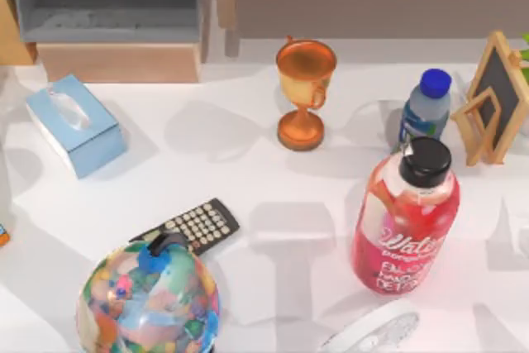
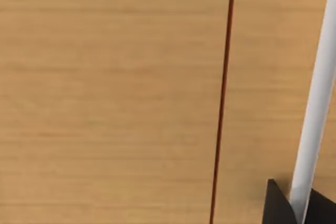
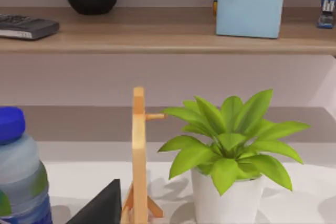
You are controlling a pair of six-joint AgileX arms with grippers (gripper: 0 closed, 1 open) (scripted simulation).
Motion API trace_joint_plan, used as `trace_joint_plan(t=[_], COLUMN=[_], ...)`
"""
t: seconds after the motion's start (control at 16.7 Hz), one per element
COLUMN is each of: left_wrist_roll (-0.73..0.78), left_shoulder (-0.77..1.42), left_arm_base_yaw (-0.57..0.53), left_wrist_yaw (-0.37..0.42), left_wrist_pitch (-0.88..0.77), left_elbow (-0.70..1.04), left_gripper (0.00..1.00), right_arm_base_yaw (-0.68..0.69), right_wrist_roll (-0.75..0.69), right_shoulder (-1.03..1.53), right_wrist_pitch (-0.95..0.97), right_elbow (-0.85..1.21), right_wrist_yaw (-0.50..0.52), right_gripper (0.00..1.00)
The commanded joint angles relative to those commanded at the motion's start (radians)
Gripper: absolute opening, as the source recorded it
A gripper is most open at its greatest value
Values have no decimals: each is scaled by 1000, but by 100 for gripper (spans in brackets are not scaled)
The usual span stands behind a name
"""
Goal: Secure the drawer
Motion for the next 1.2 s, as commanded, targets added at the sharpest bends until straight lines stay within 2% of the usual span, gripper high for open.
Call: trace_joint_plan(t=[0.06,0.84,1.2], left_wrist_roll=[0,0,0], left_shoulder=[0,0,0], left_arm_base_yaw=[0,0,0], left_wrist_yaw=[0,0,0], left_wrist_pitch=[0,0,0], left_elbow=[0,0,0], left_gripper=[0,98,100], right_arm_base_yaw=[0,0,0], right_wrist_roll=[0,0,0], right_shoulder=[0,0,0], right_wrist_pitch=[0,0,0], right_elbow=[0,0,0], right_wrist_yaw=[0,0,0], right_gripper=[100,100,100])
